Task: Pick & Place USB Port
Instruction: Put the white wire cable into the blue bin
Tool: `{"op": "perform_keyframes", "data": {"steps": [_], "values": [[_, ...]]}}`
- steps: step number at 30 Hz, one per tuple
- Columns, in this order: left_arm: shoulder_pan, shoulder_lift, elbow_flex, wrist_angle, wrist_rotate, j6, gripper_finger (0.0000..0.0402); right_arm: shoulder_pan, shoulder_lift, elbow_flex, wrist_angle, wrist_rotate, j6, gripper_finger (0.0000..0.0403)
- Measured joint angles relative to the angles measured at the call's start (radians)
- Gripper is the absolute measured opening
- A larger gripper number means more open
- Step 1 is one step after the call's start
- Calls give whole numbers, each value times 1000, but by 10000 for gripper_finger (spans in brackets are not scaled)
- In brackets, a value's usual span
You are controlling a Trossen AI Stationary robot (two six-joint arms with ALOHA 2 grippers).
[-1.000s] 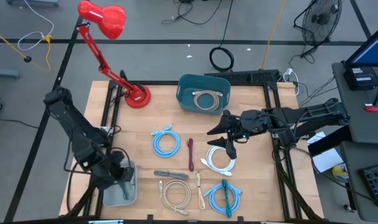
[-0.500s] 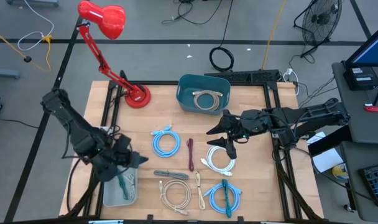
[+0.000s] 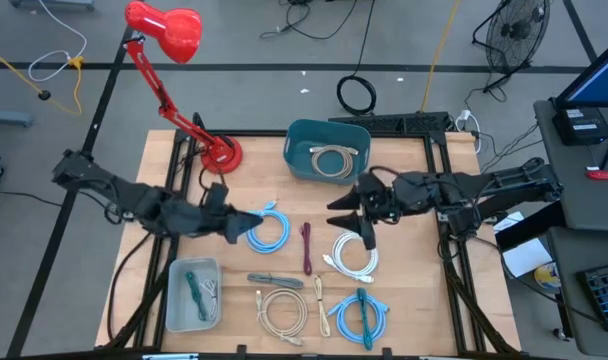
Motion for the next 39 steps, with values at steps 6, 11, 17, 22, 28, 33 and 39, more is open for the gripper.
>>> {"op": "perform_keyframes", "data": {"steps": [6,11,17,22,28,33,39], "values": [[90,-1,0,103,196,242,122,1,0,0,82,89,49,178],[112,39,0,100,379,406,122,2,0,0,83,127,65,178],[102,114,0,86,526,483,122,2,0,0,81,127,30,178],[103,156,0,82,541,496,122,2,0,0,34,127,-36,178],[111,157,0,25,526,491,122,2,32,0,-222,60,-195,178],[110,157,0,15,524,489,122,2,109,0,-489,24,-202,175],[111,158,0,10,493,488,122,2,193,-11,-632,21,-202,167]]}}
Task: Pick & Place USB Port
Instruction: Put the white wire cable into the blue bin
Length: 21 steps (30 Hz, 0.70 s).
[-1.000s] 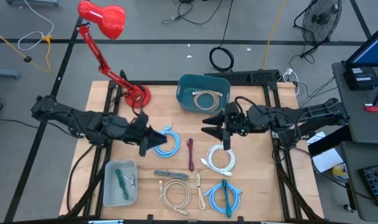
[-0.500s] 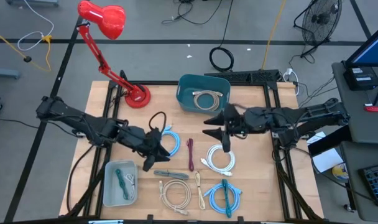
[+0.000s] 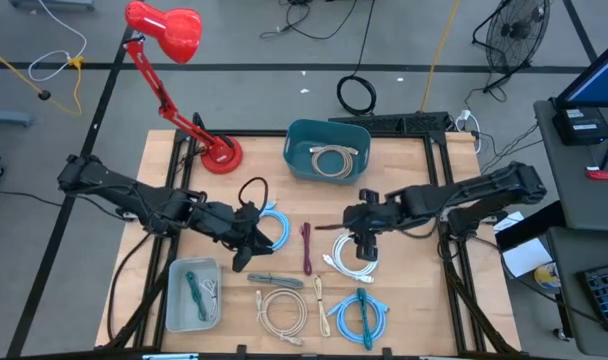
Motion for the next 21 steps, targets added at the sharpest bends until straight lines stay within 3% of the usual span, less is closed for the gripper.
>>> {"op": "perform_keyframes", "data": {"steps": [9,21], "values": [[0,0,-1,2,-29,-7,122,-3,24,-207,6,-29,59,166],[2,0,-2,1,-68,-4,122,-4,22,-418,276,-26,105,199]]}}
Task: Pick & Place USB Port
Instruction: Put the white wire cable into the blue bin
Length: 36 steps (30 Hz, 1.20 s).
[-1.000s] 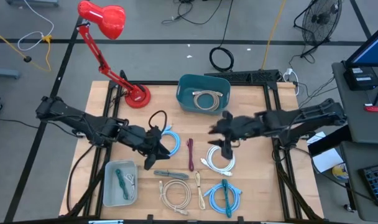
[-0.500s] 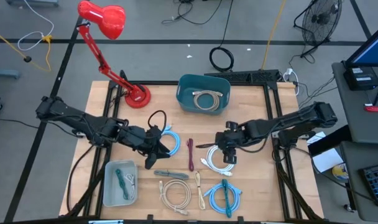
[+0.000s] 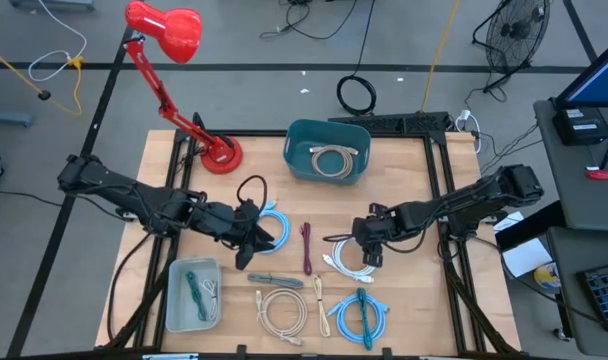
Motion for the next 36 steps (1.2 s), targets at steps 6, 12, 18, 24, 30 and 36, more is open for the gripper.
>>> {"op": "perform_keyframes", "data": {"steps": [6,12,18,24,30,36], "values": [[0,0,0,1,-6,-3,122,-12,-2,-33,35,1,-11,222],[0,0,0,1,-6,-5,122,-25,1,-79,97,1,23,241],[-4,0,0,1,-6,-10,122,-25,4,-123,173,0,69,247],[-4,0,0,1,-6,-14,122,-25,4,-184,227,-1,117,242],[-4,0,-1,0,-6,-14,122,-25,0,-228,270,-3,165,224],[-4,0,-1,0,-7,-13,122,-25,1,-230,277,0,177,160]]}}
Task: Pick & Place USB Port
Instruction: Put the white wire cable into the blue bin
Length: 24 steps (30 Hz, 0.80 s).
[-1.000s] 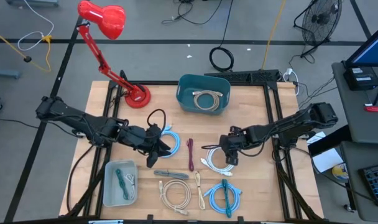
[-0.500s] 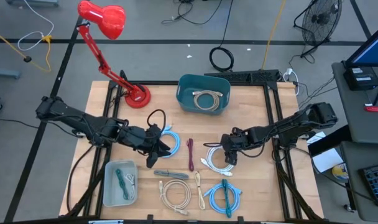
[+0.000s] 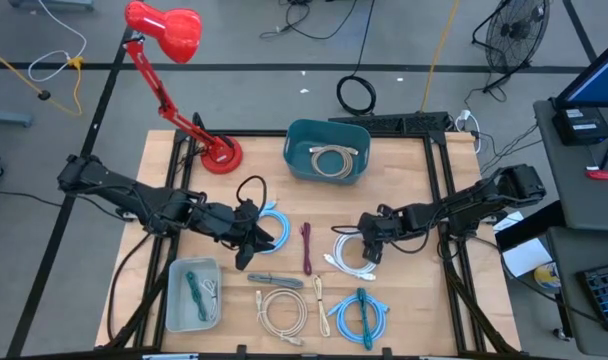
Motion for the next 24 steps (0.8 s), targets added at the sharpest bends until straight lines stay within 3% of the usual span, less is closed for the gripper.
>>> {"op": "perform_keyframes", "data": {"steps": [11,18,24], "values": [[1,0,0,0,-21,0,122,0,2,-1,22,-24,-5,34],[1,0,0,-5,-37,3,122,1,2,1,24,6,100,32],[2,0,0,-70,-133,-63,122,1,-15,38,8,12,160,32]]}}
